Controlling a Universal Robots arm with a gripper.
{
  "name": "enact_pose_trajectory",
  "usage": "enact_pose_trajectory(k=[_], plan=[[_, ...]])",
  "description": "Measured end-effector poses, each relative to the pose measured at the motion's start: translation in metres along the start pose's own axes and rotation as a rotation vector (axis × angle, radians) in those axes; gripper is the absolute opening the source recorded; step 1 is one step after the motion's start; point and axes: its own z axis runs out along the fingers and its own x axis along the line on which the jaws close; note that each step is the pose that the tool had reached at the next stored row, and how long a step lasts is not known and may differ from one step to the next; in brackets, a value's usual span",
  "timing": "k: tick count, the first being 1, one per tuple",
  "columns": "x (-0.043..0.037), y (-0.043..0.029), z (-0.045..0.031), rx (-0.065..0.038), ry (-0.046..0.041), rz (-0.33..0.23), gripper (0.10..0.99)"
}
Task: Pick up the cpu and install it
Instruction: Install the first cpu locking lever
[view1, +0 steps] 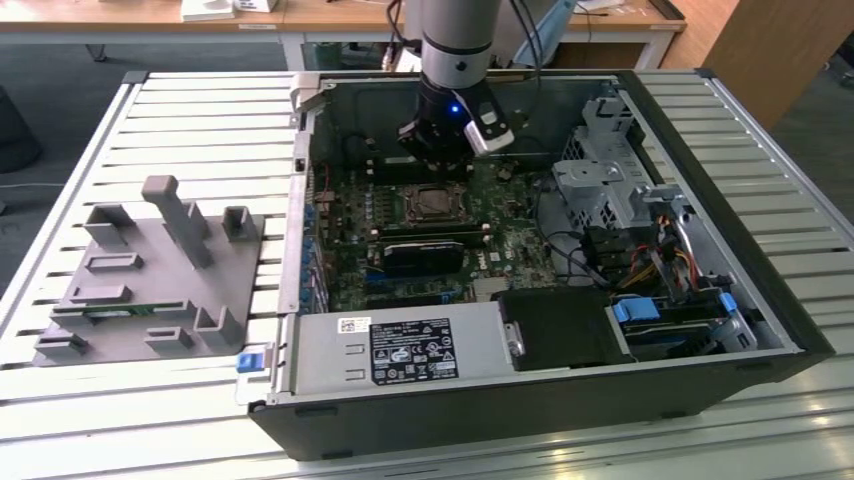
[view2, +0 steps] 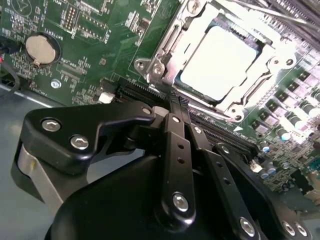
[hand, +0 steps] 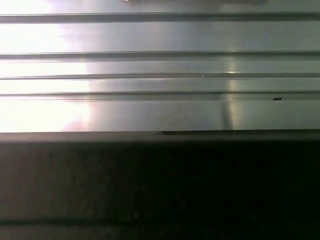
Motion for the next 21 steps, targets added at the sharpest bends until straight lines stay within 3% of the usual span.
enact_pose_trajectory(k=[4,12,18,21], plan=[[-0.0002,0.0007,0.0016,0.012,0.0001,0.0,0.106],[-0.0004,0.0015,0.0043,0.016,0.0,0.0,0.106],[-0.0004,0.0022,-0.0058,0.015,-0.0004,0.0,0.106],[-0.0005,0.0022,-0.0068,0.015,-0.0005,0.0,0.106]])
